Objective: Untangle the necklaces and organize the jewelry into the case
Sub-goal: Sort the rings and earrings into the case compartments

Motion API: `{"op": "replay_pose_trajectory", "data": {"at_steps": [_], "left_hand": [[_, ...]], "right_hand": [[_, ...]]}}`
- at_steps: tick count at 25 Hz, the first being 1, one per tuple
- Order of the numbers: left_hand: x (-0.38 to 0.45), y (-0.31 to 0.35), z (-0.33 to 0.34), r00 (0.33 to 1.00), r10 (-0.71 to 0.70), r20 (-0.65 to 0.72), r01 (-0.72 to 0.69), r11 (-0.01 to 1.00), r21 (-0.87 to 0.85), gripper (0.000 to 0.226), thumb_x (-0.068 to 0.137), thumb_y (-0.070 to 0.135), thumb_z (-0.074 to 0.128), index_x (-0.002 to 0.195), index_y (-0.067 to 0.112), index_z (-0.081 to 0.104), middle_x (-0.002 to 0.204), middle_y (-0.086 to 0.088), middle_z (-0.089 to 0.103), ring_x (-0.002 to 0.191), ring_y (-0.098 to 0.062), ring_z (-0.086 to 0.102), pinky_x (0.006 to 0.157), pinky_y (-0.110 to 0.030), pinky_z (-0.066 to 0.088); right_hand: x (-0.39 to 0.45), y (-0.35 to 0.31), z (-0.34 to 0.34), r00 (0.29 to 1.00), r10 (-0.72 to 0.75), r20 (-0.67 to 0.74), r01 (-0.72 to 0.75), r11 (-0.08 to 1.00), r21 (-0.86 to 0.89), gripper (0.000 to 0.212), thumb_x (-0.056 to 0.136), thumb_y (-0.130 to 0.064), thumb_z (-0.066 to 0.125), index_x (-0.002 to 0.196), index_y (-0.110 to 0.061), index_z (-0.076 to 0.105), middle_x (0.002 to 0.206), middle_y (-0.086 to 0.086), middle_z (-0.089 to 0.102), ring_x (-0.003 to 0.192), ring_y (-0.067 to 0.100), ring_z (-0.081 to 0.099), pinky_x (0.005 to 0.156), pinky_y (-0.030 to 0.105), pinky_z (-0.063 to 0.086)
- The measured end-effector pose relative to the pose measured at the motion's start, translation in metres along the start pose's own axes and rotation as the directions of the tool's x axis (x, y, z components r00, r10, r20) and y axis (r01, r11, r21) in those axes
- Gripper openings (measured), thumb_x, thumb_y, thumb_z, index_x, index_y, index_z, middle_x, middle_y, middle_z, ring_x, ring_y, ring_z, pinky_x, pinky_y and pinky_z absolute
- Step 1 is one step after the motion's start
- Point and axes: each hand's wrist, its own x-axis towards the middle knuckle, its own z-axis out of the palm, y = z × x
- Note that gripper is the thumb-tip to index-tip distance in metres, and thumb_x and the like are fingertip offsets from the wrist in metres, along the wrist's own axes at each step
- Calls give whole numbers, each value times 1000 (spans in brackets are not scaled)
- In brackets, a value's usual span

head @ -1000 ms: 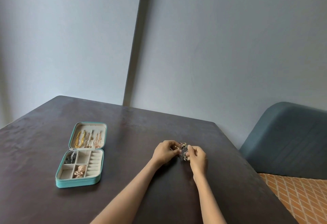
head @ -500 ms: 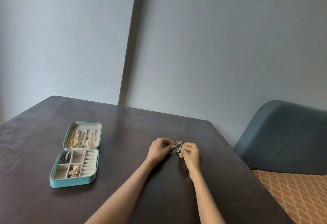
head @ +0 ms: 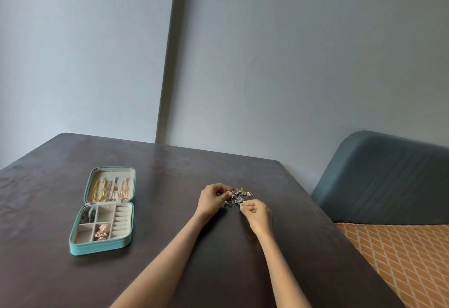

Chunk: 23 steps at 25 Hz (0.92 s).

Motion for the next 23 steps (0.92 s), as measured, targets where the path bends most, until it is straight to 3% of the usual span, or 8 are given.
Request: {"op": "replay_pose_trajectory", "data": {"at_steps": [4,7,10,11,13,16,18,23], "left_hand": [[-9,5,-7,998,-55,33,58,992,-115,8,83,12,69,83,18,75,80,3,73,75,-6,65,82,-24,51],[-15,8,-8,995,-101,18,102,953,-286,12,82,6,70,76,16,72,70,6,71,73,-12,64,80,-27,53],[-15,23,-13,994,-96,52,108,919,-379,5,84,2,66,84,5,70,62,9,68,63,-6,61,67,-17,51],[-15,30,-16,992,-88,89,116,919,-377,5,85,2,65,85,5,69,60,10,67,59,-3,60,63,-15,51],[-15,43,-25,983,-62,173,122,925,-361,6,87,4,65,86,8,69,60,9,68,53,1,60,58,-14,51],[-11,51,-43,973,-45,224,116,942,-316,6,87,9,65,84,12,69,60,7,68,53,-1,61,59,-16,53],[-10,52,-57,976,-54,209,114,951,-286,6,87,12,66,82,14,68,57,9,67,51,-1,61,60,-17,52],[-14,42,-118,960,-100,263,156,967,-203,4,85,5,66,86,9,69,62,5,69,55,-5,65,63,-19,54]], "right_hand": [[-6,-7,-4,1000,10,-21,-11,998,-59,8,79,-17,71,83,-12,76,86,3,74,84,19,66,72,28,45],[-12,-13,-7,993,113,-33,-97,943,319,6,85,-14,67,81,-15,70,81,-1,70,77,13,62,64,23,45],[-17,-31,-11,966,199,168,-248,506,826,9,93,-10,55,86,-10,61,81,2,69,71,7,66,61,18,53],[-17,-36,-11,954,196,227,-286,369,884,11,94,-9,52,85,-8,58,79,6,70,69,10,68,60,20,55],[-18,-46,-9,932,202,302,-346,244,906,12,95,-9,50,84,-5,56,76,12,72,66,16,70,57,23,57],[-17,-61,-1,893,242,379,-429,205,880,14,97,-8,46,93,3,54,74,17,67,61,21,69,49,27,57],[-16,-72,3,873,230,429,-475,203,857,23,100,-10,40,112,7,49,88,24,59,78,30,65,51,32,59],[-19,-103,17,846,166,507,-533,298,792,45,91,18,25,135,12,35,135,32,41,127,41,43,97,42,45]]}}
